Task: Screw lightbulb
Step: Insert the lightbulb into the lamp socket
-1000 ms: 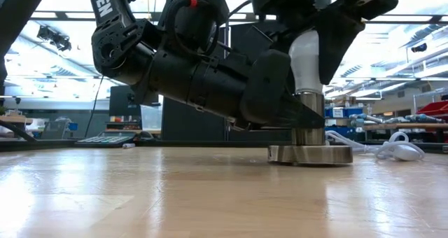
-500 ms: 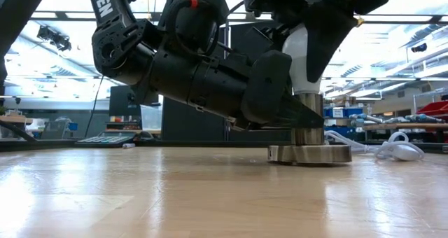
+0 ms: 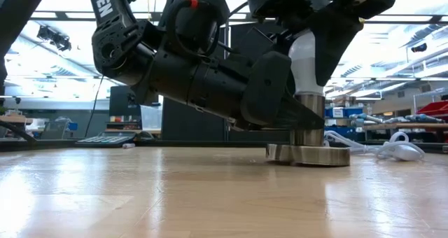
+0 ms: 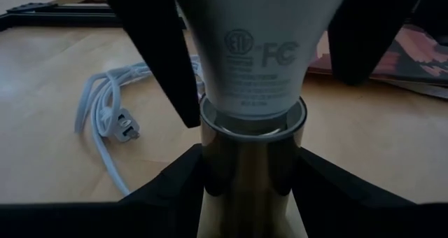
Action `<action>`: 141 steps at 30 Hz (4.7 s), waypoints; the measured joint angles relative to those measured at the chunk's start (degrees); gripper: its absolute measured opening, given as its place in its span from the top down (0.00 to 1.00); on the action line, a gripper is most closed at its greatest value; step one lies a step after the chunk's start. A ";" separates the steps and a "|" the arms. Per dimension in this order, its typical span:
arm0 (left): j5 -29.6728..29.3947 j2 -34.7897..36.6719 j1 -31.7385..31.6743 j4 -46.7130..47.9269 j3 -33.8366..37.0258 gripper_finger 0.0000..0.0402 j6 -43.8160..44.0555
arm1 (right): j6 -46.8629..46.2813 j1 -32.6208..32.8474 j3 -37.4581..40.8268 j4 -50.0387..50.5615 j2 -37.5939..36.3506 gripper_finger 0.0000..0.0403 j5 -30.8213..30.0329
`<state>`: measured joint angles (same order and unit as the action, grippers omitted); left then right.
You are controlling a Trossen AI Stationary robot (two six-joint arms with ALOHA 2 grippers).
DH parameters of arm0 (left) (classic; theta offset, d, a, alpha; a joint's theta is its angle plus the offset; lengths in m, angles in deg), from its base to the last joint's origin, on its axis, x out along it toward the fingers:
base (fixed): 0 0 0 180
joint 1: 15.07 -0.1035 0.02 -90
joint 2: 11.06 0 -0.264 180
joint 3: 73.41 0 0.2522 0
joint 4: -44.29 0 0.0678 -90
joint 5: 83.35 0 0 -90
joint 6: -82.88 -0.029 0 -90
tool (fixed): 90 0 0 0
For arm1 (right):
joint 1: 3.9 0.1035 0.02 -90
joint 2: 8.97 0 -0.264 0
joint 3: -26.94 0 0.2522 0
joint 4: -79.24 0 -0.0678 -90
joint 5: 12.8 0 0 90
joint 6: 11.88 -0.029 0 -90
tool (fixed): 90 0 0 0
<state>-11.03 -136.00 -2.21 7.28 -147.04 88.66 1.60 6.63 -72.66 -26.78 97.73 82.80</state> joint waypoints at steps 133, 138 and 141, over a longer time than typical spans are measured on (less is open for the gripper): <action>7.51 0.12 -0.50 1.37 0.00 0.53 -8.83 | -5.47 7.38 13.01 1.02 -15.37 0.13 -16.47; 7.59 0.07 -0.50 0.99 0.00 0.53 -9.78 | -3.74 5.05 12.30 0.05 -13.07 0.13 -10.53; 7.85 0.07 -0.50 1.01 0.00 0.53 -9.79 | 0.06 4.62 11.96 -3.03 -12.98 0.13 -10.52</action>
<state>-3.18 -135.94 -2.71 8.29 -147.04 78.88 1.66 11.25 -60.70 -29.82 84.75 72.28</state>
